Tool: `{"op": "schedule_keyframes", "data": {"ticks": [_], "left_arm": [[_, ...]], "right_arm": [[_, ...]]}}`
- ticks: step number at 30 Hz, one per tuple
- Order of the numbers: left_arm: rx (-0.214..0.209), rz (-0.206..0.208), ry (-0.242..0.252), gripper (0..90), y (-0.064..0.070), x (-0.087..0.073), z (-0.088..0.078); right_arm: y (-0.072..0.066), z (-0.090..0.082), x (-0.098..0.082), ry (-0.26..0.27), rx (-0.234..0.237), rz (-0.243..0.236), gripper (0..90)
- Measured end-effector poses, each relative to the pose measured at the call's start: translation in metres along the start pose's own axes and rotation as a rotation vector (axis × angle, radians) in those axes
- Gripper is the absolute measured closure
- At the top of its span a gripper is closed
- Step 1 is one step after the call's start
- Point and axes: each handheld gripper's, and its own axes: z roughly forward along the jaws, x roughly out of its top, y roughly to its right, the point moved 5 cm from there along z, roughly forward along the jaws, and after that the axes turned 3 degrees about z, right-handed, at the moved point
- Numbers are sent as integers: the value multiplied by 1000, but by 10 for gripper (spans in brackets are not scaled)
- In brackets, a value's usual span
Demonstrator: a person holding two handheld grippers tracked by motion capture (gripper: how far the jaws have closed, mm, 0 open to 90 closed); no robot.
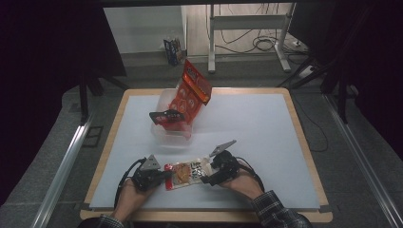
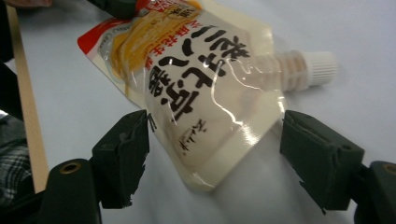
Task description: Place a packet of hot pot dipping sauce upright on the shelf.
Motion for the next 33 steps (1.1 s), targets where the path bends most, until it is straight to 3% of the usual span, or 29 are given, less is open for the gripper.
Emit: {"op": "schedule_keyframes", "data": {"ticks": [7,12,15,22,26,30,33], "left_arm": [[2,1,-3,900,0,0,0],[6,8,-5,900,0,0,0],[12,15,-9,900,0,0,0],[24,15,-20,900,2,1,-2],[66,37,-33,754,4,1,-6],[75,30,-35,662,3,-2,-10],[107,45,-31,545,2,-2,-11]], "right_arm": [[-4,4,5,26,65,40,272],[-12,3,16,92,134,57,372],[-14,4,22,107,131,49,431],[-17,8,32,110,109,31,667],[-22,5,38,108,81,-8,756],[-24,1,42,111,90,-23,799],[-24,-6,46,131,73,-45,829]]}}
